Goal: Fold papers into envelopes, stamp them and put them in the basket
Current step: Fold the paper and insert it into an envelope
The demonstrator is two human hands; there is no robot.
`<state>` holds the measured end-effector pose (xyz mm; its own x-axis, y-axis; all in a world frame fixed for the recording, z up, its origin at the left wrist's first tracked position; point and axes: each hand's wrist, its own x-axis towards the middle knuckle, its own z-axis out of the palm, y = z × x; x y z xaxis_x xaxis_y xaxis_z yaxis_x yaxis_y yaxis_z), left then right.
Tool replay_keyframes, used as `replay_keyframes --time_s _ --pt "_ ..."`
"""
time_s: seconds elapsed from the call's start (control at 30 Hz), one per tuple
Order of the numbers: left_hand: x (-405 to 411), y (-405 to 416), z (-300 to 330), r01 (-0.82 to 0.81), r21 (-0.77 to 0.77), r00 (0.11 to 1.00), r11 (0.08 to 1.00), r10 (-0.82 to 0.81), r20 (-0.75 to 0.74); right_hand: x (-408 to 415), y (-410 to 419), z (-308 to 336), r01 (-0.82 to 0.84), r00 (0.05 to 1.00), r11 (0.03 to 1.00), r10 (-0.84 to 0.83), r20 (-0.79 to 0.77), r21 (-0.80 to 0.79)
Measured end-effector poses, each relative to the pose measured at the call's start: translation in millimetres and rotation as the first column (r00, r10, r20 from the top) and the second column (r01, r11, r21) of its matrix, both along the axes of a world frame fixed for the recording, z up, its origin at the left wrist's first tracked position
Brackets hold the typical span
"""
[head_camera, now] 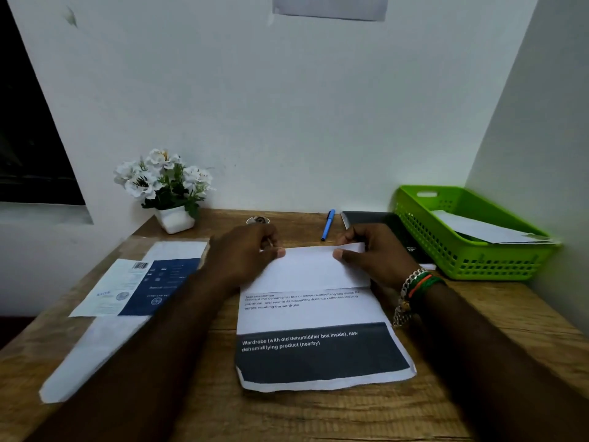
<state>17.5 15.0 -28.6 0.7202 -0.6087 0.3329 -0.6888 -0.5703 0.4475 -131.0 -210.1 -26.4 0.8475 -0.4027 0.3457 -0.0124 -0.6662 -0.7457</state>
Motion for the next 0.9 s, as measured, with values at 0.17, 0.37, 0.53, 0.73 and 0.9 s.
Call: replay_keyframes --time_s 0.17,0.37,0.53,0.73,0.9 --pt "20.1 13.1 -0.9 -0.14 -0.126 0.987 0.982 0.128 -0.093 0.2 -10.5 -3.3 0.041 0.998 0.999 -0.042 0.036 0.026" --pt "18.2 0.1 -10.2 -0.007 -0.263 0.987 0.965 -0.035 -0.156 0.5 -2.7 -3.9 -0.002 0.999 0.996 -0.003 0.049 0.09" --pt "25.5 3.8 -7.7 -0.005 -0.31 0.989 0.951 -0.041 -0.141 -3.1 -8.3 1.3 0.068 0.997 0.973 -0.073 0.016 0.22" --pt "17.3 3.9 0.0 0.0 -0.334 0.997 0.943 -0.027 -0.078 -7.1 -13.7 12.0 0.107 0.986 0.974 -0.13 0.104 0.199" --pt "5.1 8.4 9.0 0.021 -0.35 0.998 0.937 -0.041 -0.05 -11.4 -11.5 17.0 0.107 0.984 0.993 -0.112 0.138 0.048"
